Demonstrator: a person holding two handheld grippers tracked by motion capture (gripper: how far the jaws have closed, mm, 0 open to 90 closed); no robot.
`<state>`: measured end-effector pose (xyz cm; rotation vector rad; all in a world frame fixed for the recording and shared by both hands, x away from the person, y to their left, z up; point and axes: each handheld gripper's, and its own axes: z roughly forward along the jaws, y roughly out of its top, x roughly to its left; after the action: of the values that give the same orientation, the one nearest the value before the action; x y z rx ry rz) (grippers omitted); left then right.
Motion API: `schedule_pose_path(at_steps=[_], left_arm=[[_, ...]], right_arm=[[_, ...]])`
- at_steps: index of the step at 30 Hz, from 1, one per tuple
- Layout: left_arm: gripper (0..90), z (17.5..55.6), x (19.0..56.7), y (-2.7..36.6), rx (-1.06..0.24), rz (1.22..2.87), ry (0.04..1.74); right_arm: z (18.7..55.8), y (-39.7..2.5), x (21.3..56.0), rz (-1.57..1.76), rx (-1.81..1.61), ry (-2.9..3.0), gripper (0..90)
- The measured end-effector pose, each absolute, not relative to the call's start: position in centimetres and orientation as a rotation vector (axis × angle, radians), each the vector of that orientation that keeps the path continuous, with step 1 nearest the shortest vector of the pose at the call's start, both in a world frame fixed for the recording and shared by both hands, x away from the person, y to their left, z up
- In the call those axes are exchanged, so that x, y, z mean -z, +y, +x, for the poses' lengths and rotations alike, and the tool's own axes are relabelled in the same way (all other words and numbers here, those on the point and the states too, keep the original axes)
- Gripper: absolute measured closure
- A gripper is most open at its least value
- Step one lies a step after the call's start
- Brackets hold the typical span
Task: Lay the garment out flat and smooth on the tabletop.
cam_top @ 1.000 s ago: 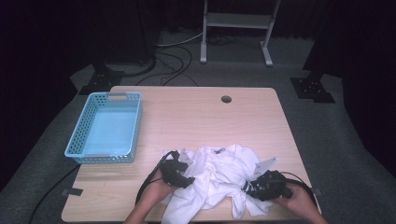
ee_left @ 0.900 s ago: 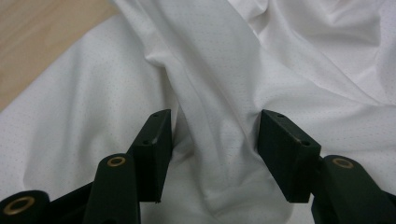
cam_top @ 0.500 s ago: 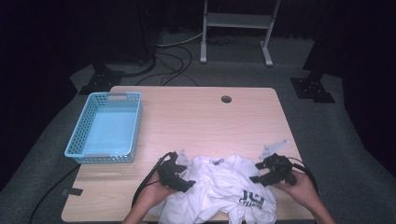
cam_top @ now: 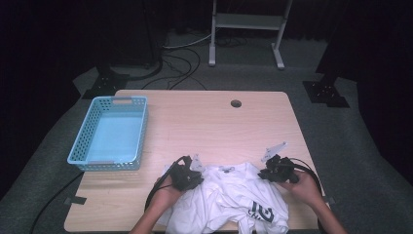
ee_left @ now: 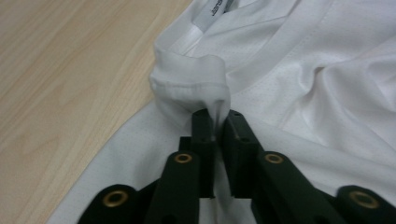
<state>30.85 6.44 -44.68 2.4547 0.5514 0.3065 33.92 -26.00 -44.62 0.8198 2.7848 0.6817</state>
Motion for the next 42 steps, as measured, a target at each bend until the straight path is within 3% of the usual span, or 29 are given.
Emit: schedule_pose_path(at_steps=[6, 10, 14, 16, 18, 19, 22, 26, 35, 42], left_arm=[[87.7, 30.7, 41.3, 7.2, -0.387, 2.374, 0.503], [87.9, 33.5, 38.1, 7.7, -0.492, 2.306, 0.514], [87.5, 40.5, 33.0, 6.9, -0.769, 2.183, 0.576], [78.5, 44.4, 30.9, 6.4, -0.902, 2.089, 0.672], [71.1, 46.7, 30.5, 6.3, -0.854, 2.056, 0.755], [67.0, 46.7, 30.5, 6.3, -0.854, 2.056, 0.755], [57.2, 45.9, 33.5, 6.2, -0.724, 2.124, 0.723], [50.7, 43.3, 37.6, 6.4, -0.552, 2.173, 0.702], [48.7, 34.9, 43.4, 6.8, -0.327, 2.341, 0.587], [48.3, 31.2, 46.1, 7.9, -0.257, 2.423, 0.575]], right_arm=[[32.5, -27.1, 40.4, 0.803, -0.805, 2.691, 84.9], [33.8, -27.5, 36.8, 0.784, -0.835, 2.612, 84.9], [39.6, -27.2, 32.7, 0.833, -0.768, 2.494, 85.0], [44.2, -27.1, 30.1, 0.966, -0.741, 2.326, 81.5], [47.0, -27.2, 28.2, 1.093, -0.752, 2.169, 65.4], [47.6, -27.4, 27.7, 1.136, -0.821, 2.175, 62.5], [46.3, -26.7, 29.1, 1.048, -0.867, 2.269, 58.0], [43.5, -26.5, 34.0, 1.014, -0.811, 2.473, 53.8], [33.2, -24.7, 40.9, 0.828, -0.822, 2.806, 52.0], [29.9, -23.4, 44.1, 0.811, -0.707, 2.841, 54.8]])
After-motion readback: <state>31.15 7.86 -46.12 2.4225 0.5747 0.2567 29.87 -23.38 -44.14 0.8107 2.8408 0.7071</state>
